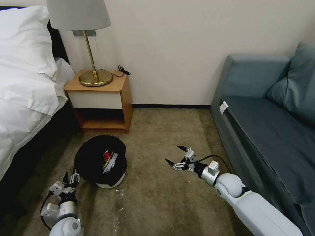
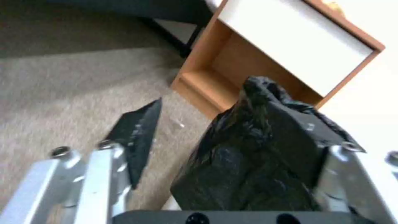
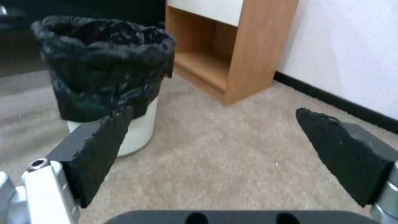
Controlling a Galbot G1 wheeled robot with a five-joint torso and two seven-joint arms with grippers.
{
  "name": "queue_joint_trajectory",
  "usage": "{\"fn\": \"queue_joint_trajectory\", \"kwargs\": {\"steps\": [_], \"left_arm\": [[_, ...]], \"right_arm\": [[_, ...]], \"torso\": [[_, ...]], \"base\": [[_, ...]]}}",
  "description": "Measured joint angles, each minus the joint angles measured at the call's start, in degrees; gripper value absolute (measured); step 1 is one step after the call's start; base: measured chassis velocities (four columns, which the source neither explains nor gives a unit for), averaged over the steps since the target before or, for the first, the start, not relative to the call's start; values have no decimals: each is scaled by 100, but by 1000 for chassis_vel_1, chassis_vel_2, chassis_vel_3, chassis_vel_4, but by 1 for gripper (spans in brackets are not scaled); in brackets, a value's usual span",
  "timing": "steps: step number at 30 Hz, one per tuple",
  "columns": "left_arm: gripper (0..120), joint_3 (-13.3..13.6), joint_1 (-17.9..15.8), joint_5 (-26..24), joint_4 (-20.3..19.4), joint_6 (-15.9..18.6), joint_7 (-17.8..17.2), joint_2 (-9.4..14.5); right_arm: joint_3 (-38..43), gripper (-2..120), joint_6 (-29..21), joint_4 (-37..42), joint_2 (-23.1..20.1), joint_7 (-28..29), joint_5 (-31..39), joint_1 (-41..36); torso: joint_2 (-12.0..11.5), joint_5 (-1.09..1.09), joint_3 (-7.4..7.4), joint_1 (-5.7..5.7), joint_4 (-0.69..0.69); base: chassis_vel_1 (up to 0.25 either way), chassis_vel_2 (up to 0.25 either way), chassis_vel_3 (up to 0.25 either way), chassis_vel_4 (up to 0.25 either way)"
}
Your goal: Pick up the trash bin, then pick up the garbage on the floor and place it into the trash bin.
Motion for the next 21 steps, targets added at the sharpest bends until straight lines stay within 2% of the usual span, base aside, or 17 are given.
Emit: {"fn": "queue_joint_trajectory", "kwargs": {"steps": [1,4,5,7,11,13,14,15,16,17,18,21], "left_arm": [[77,0,0,0,0,0,0,0],[91,-55,33,215,-121,2,-18,114],[91,-55,33,215,-121,2,-18,114],[98,-128,113,391,-272,15,-72,209],[100,-225,233,767,-417,6,-124,319],[100,-300,355,1173,-533,-53,-143,426],[100,-300,355,1173,-533,-53,-143,426],[100,-391,472,1513,-643,-100,-159,540],[100,-391,472,1513,-643,-100,-159,540],[100,-477,609,1786,-794,-118,-134,669],[100,-477,609,1786,-794,-118,-134,669],[100,-623,852,2053,-1126,-117,-45,893]], "right_arm": [[0,100,0,0,0,0,0,0],[90,100,4,5,32,-9,-69,-89],[90,100,4,5,32,-9,-69,-89],[172,100,8,45,58,23,-75,-116],[243,100,-32,114,67,245,-76,-144],[260,100,-14,152,80,675,-79,-171],[260,100,-14,152,80,675,-79,-171],[271,100,15,183,104,1224,-133,-202],[271,100,15,183,104,1224,-133,-202],[320,100,5,233,117,1631,-160,-230],[320,100,5,233,117,1631,-160,-230],[490,100,-256,442,69,2103,56,-273]], "torso": [[0,0,0,0,0],[0,0,0,0,0],[0,0,0,0,0],[0,-1,0,0,1],[0,0,0,0,2],[0,-2,0,0,1],[0,-2,0,0,1],[0,0,0,0,1],[0,0,0,0,1],[0,0,0,0,2],[0,0,0,0,2],[0,1,0,0,0]], "base": [[0,0,0,0],[0,0,0,0],[0,0,0,0],[0,0,0,0],[0,0,0,0],[0,0,0,0],[0,0,0,0],[0,0,0,0],[0,0,0,0],[0,0,0,0],[0,0,0,0],[0,0,0,0]]}}
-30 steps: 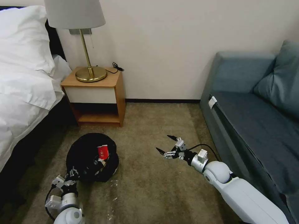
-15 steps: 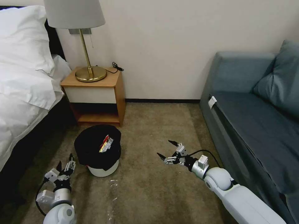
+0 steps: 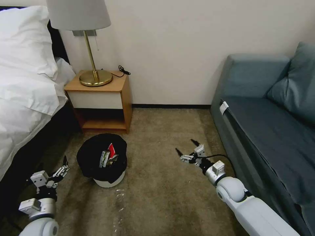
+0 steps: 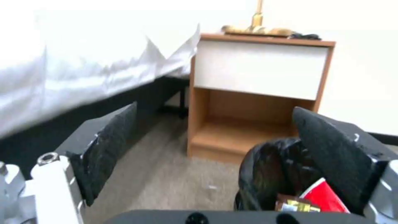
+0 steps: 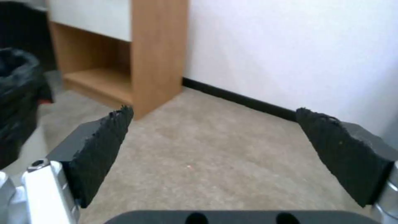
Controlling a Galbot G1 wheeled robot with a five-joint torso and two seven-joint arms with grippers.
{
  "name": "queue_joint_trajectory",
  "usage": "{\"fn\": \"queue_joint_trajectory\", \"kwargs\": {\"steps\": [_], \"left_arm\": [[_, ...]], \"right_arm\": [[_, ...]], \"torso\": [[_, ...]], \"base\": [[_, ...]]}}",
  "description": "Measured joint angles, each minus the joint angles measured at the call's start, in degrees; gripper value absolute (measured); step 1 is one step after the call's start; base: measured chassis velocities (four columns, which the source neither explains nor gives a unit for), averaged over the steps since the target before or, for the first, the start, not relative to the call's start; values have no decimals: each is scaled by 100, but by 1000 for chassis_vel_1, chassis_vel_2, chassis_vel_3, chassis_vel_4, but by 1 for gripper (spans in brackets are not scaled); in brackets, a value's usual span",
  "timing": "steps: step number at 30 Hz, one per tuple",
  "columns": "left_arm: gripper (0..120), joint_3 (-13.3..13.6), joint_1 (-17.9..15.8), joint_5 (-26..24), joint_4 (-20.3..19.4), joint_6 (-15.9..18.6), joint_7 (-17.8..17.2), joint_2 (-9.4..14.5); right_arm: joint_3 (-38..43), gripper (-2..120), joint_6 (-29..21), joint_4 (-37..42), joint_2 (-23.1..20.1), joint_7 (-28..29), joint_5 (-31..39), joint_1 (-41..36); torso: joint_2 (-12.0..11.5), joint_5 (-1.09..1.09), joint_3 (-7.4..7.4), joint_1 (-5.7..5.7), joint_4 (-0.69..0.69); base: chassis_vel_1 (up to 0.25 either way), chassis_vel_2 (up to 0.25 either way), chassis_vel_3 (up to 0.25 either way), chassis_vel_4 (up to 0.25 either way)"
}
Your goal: Pick up the trash bin, then pick up the garbage on the floor and place it into the trash bin.
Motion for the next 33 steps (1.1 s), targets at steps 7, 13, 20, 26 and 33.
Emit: {"fn": "queue_joint_trajectory", "kwargs": {"steps": [7,13,20,26,33], "left_arm": [[100,-34,455,157,-372,69,58,161],[100,-44,987,153,-613,152,95,238],[100,-55,1241,168,-614,53,177,161],[100,-51,1242,169,-611,48,179,152],[100,-49,1230,165,-602,45,179,148]], "right_arm": [[69,100,-564,342,-138,549,576,-19],[185,100,-947,497,-176,856,870,-53],[326,100,-1109,588,-163,895,1089,-133],[330,100,-1110,589,-165,878,1090,-136],[330,100,-1111,589,-166,862,1087,-136]], "torso": [[0,-2,0,0,0],[0,-1,0,0,1],[0,0,0,0,0],[0,-1,0,0,0],[0,-1,0,1,0]], "base": [[0,0,0,0],[0,0,0,0],[0,0,0,0],[0,0,0,0],[0,0,0,0]]}}
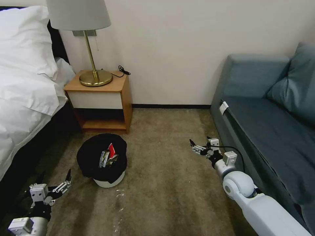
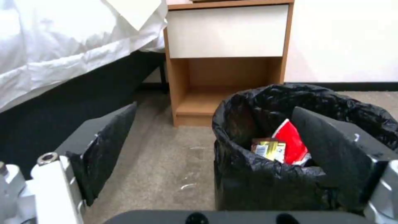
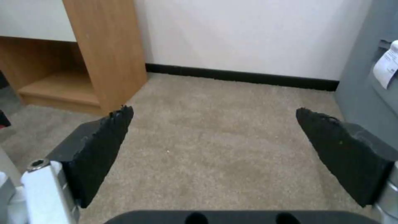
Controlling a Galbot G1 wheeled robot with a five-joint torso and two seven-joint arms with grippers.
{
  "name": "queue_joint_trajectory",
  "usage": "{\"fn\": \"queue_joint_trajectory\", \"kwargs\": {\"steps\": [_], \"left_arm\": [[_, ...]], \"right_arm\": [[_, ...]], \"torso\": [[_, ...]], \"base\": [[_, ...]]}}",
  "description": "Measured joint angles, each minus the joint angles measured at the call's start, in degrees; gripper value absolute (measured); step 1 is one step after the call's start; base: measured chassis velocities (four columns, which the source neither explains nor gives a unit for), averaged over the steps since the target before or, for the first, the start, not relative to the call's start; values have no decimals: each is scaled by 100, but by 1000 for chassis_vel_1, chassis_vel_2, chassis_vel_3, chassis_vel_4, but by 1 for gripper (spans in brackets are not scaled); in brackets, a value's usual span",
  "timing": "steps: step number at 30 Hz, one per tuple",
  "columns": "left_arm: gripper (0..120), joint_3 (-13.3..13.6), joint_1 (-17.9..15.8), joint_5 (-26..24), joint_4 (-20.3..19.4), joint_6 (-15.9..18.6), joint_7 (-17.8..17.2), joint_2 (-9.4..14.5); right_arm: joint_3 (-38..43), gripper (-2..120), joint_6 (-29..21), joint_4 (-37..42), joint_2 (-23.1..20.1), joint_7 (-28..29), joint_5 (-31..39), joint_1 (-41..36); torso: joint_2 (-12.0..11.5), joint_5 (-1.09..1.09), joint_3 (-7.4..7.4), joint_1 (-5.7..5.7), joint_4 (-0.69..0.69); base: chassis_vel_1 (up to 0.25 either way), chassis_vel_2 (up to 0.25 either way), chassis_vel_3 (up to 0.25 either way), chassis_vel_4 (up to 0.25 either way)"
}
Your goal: Pick up the trash bin, then pick up the garbage on the floor and place it into the trash bin.
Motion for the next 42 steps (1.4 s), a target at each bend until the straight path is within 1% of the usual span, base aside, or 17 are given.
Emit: {"fn": "queue_joint_trajectory", "kwargs": {"steps": [42], "left_arm": [[100,5,-16,-13,15,-7,-4,-6]], "right_arm": [[-9,100,27,-14,1,-23,-21,5]], "torso": [[0,0,0,0,0]], "base": [[0,0,0,0]]}}
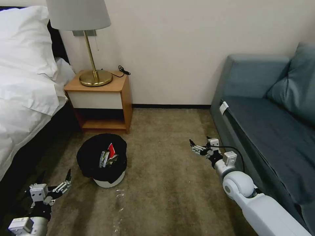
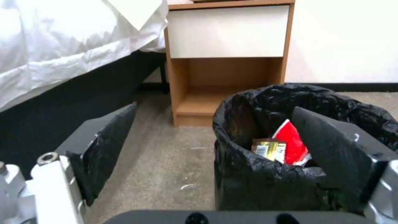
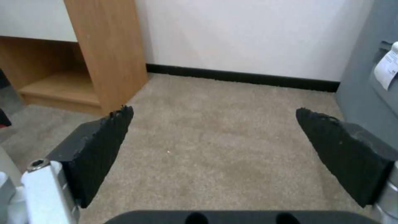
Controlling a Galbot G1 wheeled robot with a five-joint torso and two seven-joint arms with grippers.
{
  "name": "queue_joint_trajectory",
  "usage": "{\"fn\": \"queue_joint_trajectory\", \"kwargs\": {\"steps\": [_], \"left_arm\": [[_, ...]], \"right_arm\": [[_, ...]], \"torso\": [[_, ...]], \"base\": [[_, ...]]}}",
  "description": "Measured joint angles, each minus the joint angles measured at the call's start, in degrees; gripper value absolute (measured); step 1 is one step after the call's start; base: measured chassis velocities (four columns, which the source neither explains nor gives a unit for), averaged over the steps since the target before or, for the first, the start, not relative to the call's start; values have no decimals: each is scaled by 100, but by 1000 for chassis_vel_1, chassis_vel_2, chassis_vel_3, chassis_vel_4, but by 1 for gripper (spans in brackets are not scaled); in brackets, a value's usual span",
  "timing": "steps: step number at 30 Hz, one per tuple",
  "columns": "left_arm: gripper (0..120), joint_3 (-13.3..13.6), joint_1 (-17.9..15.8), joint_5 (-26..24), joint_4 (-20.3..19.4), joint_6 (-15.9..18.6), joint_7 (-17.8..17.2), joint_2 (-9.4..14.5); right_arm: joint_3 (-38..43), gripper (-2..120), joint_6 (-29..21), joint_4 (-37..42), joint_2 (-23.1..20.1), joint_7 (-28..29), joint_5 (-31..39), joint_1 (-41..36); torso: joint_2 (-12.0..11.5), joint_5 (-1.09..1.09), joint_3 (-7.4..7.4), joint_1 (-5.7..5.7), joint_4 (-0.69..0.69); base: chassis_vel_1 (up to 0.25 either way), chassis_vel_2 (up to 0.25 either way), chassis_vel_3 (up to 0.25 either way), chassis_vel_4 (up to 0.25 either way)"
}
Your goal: Pick up the trash bin, then pick up the garbage on the floor and place it into the trash bin.
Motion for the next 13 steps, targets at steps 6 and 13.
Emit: {"fn": "queue_joint_trajectory", "kwargs": {"steps": [6,13], "left_arm": [[100,0,0,0,0,1,0,0],[100,0,0,0,0,1,0,0]], "right_arm": [[0,100,0,0,0,0,0,0],[0,100,0,0,0,0,0,0]], "torso": [[0,0,0,0,0],[0,0,0,0,0]], "base": [[0,0,0,0],[0,0,0,0]]}}
